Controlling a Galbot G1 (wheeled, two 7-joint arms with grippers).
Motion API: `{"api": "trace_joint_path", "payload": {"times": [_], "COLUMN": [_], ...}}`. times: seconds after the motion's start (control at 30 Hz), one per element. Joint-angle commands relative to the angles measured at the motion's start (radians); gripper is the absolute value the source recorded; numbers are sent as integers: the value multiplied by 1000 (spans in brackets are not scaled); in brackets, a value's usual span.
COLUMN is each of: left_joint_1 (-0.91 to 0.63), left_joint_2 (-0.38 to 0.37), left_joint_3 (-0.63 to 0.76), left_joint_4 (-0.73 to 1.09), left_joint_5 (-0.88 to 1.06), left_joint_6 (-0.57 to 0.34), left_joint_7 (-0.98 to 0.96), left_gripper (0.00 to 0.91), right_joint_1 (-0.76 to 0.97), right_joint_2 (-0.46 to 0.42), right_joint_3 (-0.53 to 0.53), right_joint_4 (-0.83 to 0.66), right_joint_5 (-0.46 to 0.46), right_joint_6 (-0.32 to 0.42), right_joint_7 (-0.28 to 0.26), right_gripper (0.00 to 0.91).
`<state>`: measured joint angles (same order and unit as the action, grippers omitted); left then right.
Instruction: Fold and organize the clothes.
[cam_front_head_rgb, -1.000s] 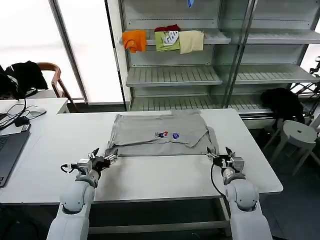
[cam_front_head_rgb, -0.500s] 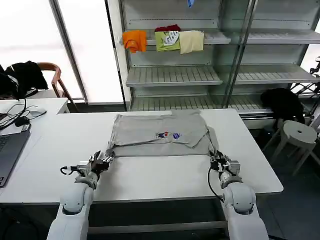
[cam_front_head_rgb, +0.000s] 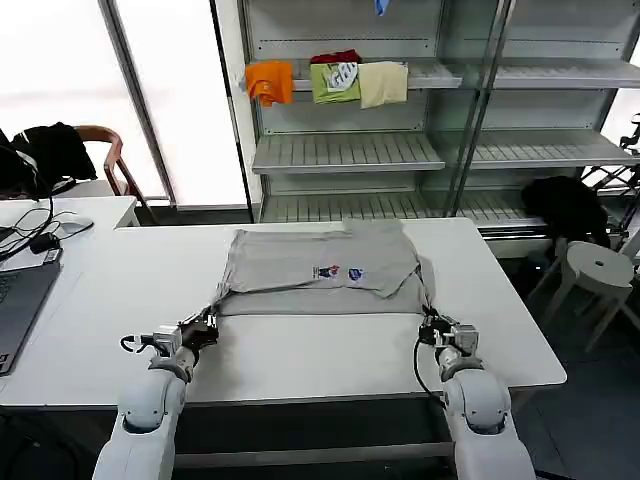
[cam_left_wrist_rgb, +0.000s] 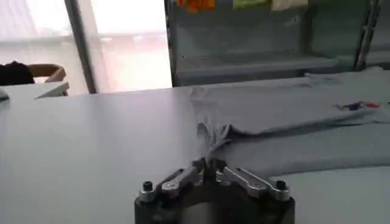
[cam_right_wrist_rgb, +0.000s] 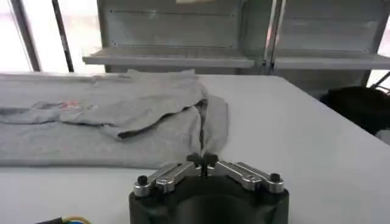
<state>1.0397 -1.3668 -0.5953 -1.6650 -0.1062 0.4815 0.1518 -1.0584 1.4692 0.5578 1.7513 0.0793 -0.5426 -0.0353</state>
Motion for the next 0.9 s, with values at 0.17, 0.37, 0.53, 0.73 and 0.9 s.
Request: {"api": "trace_joint_path", "payload": {"times": [0.17, 0.37, 0.53, 0.73, 0.9], "left_joint_1": [126, 300, 421, 522, 542], "left_joint_2": [30, 60, 63, 38, 23], "left_joint_3": [-30, -113, -197, -278, -292], "left_joint_4": [-159, -303, -397, -455, -448], "left_joint_5": [-73, -153, -215, -267, -267], "left_joint_6": [11, 29, 45, 44, 42], "left_joint_7": [26, 40, 50, 56, 51], "left_gripper": [0, 0, 0, 0, 0], "right_joint_1": [-117, -242, -332, -419, -444], "right_joint_2": [-34, -50, -47, -51, -60], "right_joint_3": [0, -14, -53, -73, -82], "right_joint_4": [168, 343, 417, 472, 461], "right_joint_5": [107, 112, 75, 29, -36], "right_joint_6": [-36, -39, -40, -40, -40], "right_joint_7": [28, 51, 56, 60, 51], "right_gripper": [0, 0, 0, 0, 0]}}
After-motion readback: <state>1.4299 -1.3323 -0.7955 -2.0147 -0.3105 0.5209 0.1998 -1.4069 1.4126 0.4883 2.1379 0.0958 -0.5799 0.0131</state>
